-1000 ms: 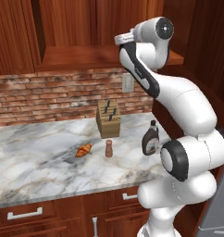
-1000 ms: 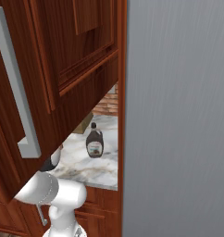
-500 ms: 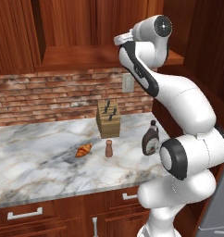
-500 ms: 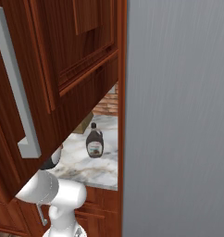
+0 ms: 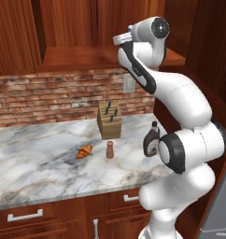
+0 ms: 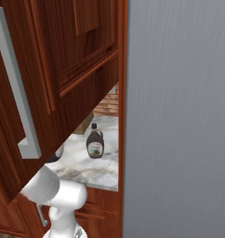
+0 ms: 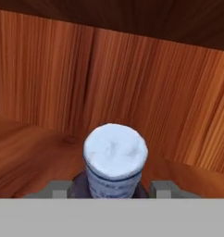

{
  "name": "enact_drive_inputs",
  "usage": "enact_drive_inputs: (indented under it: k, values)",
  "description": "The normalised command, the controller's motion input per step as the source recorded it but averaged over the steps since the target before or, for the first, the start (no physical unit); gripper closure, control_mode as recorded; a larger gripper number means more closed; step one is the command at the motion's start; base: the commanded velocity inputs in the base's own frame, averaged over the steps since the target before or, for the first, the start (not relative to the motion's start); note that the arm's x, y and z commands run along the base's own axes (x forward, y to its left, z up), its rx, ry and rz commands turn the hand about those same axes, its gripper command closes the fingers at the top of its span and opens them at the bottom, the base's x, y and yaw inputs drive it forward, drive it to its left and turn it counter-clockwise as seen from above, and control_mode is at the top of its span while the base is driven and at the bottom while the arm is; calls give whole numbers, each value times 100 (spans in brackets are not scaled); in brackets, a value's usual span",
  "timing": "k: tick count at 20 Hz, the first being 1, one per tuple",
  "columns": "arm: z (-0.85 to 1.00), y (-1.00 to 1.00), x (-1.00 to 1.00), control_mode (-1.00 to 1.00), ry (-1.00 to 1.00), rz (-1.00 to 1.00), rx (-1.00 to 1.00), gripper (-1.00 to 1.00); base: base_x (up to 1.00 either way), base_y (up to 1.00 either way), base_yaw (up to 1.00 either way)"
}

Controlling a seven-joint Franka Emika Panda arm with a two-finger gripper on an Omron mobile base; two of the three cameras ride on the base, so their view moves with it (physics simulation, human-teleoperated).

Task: There are various items on the counter. Only move the condiments/shakers into the cabinet.

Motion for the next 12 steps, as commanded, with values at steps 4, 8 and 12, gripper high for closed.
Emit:
enact_drive_inputs:
  k: [4,8,12]
  values:
    - [-7,0,31,-100,-1,0,-1,-100,0,0,0]
    - [0,0,10,-100,0,0,0,-100,0,0,0]
    - [-7,0,27,-100,-1,0,-1,-100,0,0,0]
